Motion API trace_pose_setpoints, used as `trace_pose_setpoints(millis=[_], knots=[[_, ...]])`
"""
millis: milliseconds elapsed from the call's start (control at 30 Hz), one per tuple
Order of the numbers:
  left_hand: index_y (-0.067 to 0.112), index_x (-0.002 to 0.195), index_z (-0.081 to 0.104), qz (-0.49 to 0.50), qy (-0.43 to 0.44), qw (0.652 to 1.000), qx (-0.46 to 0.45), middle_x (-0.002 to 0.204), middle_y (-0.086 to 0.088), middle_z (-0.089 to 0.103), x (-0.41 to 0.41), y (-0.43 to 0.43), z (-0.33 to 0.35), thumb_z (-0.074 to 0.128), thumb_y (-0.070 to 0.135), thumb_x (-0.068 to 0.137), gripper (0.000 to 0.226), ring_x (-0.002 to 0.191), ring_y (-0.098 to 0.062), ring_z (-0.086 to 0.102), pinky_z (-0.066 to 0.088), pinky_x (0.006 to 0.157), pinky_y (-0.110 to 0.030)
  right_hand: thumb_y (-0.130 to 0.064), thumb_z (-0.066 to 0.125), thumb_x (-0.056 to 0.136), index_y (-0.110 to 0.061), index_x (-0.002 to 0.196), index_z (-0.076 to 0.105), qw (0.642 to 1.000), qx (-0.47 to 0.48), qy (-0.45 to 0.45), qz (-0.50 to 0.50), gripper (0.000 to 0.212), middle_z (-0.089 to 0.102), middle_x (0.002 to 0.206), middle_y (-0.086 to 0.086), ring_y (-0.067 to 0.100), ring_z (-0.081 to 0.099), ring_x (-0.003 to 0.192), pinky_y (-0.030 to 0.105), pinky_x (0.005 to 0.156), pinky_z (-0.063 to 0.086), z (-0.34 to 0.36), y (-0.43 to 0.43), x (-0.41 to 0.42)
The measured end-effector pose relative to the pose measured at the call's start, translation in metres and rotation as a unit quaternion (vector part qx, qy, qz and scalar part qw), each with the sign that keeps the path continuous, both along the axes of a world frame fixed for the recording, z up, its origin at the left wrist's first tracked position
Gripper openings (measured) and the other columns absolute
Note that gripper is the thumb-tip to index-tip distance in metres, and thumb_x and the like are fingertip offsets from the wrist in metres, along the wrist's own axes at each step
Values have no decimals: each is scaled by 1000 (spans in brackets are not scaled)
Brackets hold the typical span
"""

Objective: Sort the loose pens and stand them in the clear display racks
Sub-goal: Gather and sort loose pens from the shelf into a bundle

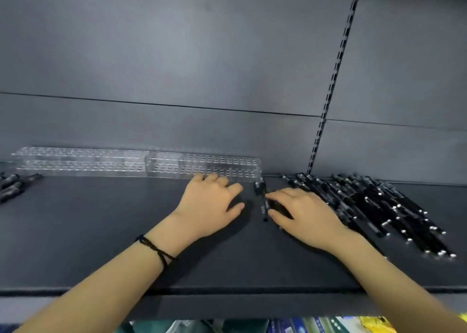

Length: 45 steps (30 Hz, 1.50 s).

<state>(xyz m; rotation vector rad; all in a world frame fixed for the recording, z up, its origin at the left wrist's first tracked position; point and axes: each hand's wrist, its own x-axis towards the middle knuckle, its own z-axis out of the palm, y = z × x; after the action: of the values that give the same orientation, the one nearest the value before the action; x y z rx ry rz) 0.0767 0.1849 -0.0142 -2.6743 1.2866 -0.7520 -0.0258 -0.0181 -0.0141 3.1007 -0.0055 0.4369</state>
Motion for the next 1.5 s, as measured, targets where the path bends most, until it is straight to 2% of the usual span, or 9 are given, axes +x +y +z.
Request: trace_pose_setpoints(millis=[133,300,433,533,767,1000,1100,1233,1500], knots=[[32,129,53,19,8,1000,-22,120,4,63,-23,-65,-3,2,61,79,77,115,-22,55,37,94,-38,-48,45,97,-31,137,49,1000,19,16,-6,43,52,136,-13,12,48,125,30,101,40,2,-66,-24],[31,132,51,79,60,994,-45,128,4,59,-22,-105,-1,32,59,95,50,124,-21,49,34,101,-38,-50,51,94,-30,127,58,996,81,44,6,39,57,125,-12,11,53,116,31,94,46,3,-111,-29],[27,126,56,137,105,977,-127,126,0,60,2,-120,8,41,54,95,43,123,-24,49,36,98,-38,-56,58,86,-30,93,66,992,123,26,18,28,62,94,-14,7,57,89,27,72,46,6,-106,-10],[25,119,61,141,154,950,-232,122,-3,62,11,-129,3,47,47,96,35,120,-26,53,39,95,-37,-64,61,79,-27,79,65,985,168,46,-7,38,63,79,-13,7,60,78,27,67,48,5,-92,8],[20,105,64,137,222,891,-371,99,-1,65,26,-123,-11,49,35,97,23,93,-26,61,46,73,-34,-90,35,71,-19,64,52,990,72,108,-51,74,60,74,-4,19,58,72,29,58,38,10,-67,32],[29,88,63,155,292,838,-433,80,10,63,29,-118,-16,56,41,93,14,86,-21,60,47,77,-32,-55,60,77,-20,64,46,981,78,177,-24,39,53,71,-5,19,55,70,28,57,37,14,-58,50],[28,89,63,160,304,814,-469,82,11,64,27,-117,-12,56,41,92,15,87,-21,60,48,81,-34,-40,67,75,-15,72,57,972,133,192,-32,27,60,75,-1,20,60,72,28,62,46,14,-74,52],[23,91,64,163,311,799,-488,76,9,62,24,-118,-12,54,37,94,17,85,-22,59,46,76,-32,-33,72,74,-11,92,67,963,186,193,-38,29,67,95,2,21,67,89,37,83,57,13,-83,55],[22,90,60,151,337,782,-503,77,11,59,17,-125,-13,52,31,96,13,74,-11,54,38,63,-26,-23,78,79,-9,103,73,951,276,134,-29,28,62,95,-5,10,58,89,18,75,42,10,-93,49]])
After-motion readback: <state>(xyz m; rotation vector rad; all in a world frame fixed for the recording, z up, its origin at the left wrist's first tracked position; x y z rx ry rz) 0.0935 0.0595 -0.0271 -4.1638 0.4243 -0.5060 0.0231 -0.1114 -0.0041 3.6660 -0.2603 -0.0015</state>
